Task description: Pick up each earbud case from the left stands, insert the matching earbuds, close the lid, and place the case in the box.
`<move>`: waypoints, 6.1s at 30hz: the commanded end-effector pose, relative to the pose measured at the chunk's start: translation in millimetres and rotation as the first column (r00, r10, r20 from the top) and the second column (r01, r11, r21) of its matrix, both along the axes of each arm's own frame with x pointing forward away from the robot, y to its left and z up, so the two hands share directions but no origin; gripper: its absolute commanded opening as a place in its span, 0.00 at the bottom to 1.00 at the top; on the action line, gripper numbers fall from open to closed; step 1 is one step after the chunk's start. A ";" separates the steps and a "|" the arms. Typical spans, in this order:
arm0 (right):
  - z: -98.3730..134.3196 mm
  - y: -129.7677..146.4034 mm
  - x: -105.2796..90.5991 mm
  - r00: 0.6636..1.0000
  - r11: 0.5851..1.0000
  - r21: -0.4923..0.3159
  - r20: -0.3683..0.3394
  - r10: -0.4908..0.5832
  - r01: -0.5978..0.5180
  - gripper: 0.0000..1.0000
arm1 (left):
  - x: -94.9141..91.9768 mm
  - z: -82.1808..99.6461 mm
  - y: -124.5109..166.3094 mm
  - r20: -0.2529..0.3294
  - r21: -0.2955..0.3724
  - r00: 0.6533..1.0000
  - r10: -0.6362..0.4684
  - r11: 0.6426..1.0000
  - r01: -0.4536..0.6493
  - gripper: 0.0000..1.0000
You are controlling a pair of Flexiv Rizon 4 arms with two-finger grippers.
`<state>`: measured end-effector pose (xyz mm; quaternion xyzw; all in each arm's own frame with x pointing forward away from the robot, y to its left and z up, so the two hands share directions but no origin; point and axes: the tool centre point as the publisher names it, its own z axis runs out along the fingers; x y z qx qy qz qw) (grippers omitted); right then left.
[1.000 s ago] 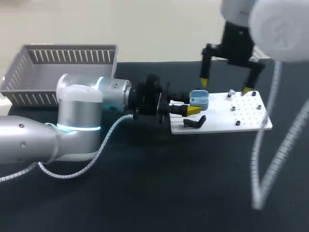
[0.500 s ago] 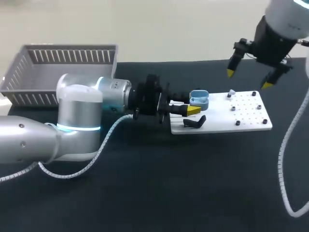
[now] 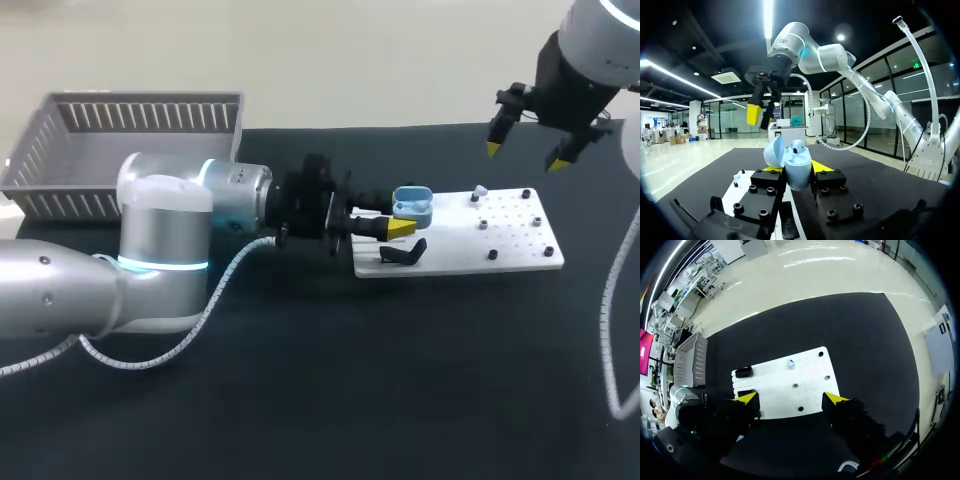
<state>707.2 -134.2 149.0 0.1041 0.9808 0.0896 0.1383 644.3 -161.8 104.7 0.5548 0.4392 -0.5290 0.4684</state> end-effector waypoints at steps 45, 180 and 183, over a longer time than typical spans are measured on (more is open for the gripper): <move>-109.4 19.2 51.6 0.981 0.989 0.101 -0.150 0.127 -0.112 0.48 | -0.2 -0.5 -0.4 0.001 -0.001 1.000 0.002 1.000 -0.002 0.00; 52.7 102.1 -78.7 0.919 0.925 0.011 -0.111 0.379 -0.380 0.00 | -0.2 -0.5 -0.4 0.001 -0.001 1.000 0.002 1.000 -0.002 0.00; 52.6 109.6 -79.3 0.911 0.917 0.008 -0.116 0.396 -0.398 0.00 | -0.2 -0.5 -0.4 0.001 -0.001 1.000 0.002 1.000 -0.002 0.00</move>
